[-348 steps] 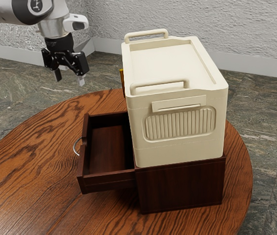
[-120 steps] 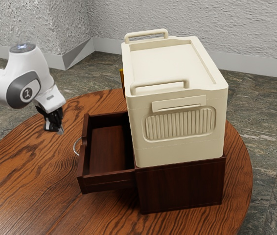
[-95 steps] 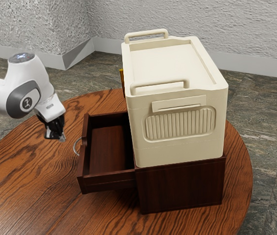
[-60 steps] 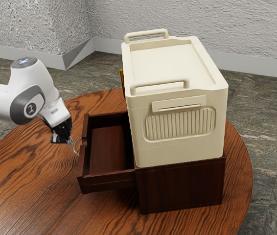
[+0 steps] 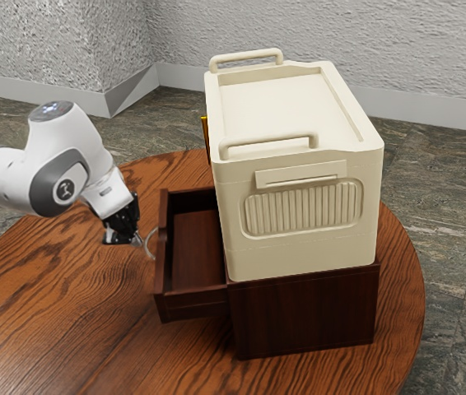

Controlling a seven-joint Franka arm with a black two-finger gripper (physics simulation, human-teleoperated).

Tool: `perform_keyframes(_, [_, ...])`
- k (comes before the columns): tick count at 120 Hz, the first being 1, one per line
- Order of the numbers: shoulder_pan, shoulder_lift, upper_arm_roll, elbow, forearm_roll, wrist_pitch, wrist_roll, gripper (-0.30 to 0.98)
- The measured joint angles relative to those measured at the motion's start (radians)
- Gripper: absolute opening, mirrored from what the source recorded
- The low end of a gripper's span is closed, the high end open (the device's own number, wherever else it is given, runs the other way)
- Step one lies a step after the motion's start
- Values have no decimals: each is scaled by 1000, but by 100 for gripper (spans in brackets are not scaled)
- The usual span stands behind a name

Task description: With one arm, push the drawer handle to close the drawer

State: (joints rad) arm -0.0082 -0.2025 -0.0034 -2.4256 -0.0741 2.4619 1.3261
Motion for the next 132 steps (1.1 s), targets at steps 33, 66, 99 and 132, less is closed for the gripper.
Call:
perform_keyframes(33, [-32,16,-9,1,-34,33,7,-10])
perform_keyframes(66, [-56,37,-24,8,-63,69,12,-10])
perform_keyframes(99, [-78,60,-31,22,-88,104,15,-10])
perform_keyframes(132, [-102,118,-45,75,-109,127,18,-9])
